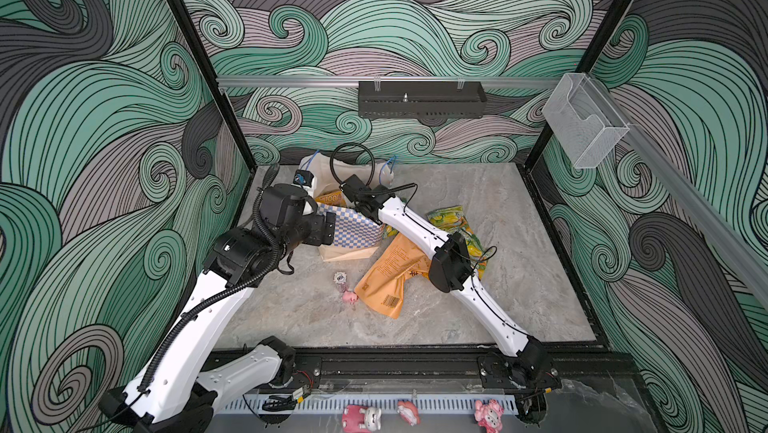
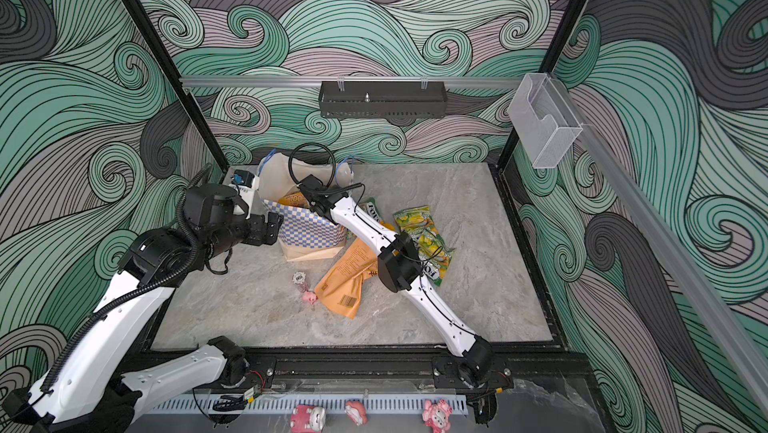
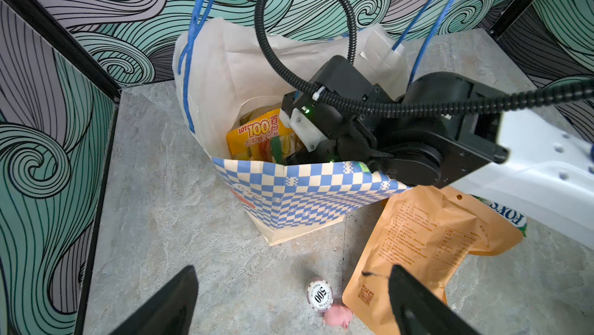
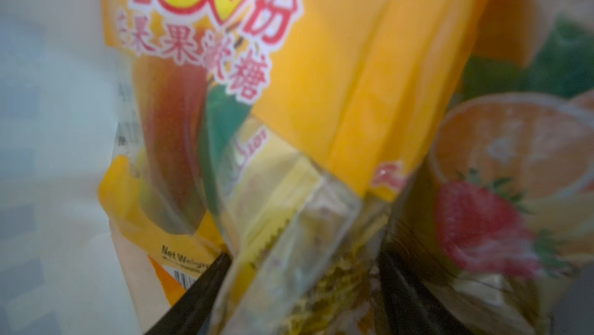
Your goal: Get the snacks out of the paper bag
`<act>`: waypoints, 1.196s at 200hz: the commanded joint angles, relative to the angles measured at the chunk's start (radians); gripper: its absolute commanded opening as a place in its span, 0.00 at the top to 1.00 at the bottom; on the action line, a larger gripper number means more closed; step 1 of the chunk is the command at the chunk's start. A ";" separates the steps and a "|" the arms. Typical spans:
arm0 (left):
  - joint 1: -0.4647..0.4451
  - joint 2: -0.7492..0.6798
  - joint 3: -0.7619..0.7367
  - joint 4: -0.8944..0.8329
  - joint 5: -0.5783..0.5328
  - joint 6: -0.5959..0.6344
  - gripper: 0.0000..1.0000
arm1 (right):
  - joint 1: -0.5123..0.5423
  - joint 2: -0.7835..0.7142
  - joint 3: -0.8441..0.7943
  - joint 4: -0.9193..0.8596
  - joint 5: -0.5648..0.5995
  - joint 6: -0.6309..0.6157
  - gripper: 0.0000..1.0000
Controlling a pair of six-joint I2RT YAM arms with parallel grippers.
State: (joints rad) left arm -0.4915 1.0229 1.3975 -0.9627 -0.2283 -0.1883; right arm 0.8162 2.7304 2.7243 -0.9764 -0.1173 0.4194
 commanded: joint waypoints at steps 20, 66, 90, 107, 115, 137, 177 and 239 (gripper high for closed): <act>-0.009 -0.021 -0.002 0.032 0.037 0.021 0.02 | -0.008 0.119 -0.001 -0.157 0.027 0.003 0.73; -0.010 -0.023 -0.003 0.024 0.035 0.021 0.02 | -0.009 0.056 0.022 -0.107 0.010 -0.005 1.00; -0.010 -0.026 -0.003 0.024 0.036 0.020 0.02 | -0.009 0.018 0.026 -0.083 0.007 -0.005 1.00; -0.011 -0.026 -0.005 0.024 0.038 0.018 0.02 | -0.009 -0.016 0.028 -0.059 0.006 -0.006 1.00; -0.012 -0.025 -0.005 0.024 0.037 0.017 0.02 | -0.009 -0.031 0.027 -0.048 0.005 -0.005 1.00; -0.011 -0.027 -0.006 0.021 0.034 0.018 0.02 | -0.009 -0.071 0.029 -0.013 0.000 0.009 1.00; -0.013 -0.030 -0.008 0.022 0.032 0.021 0.02 | -0.009 -0.129 0.032 0.034 0.007 0.014 1.00; -0.013 -0.032 -0.007 0.021 0.031 0.023 0.02 | -0.009 -0.175 0.046 0.081 0.004 0.035 1.00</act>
State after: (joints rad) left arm -0.4988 1.0096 1.3941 -0.9466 -0.1974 -0.1726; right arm 0.8108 2.6518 2.7533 -0.9813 -0.1246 0.4393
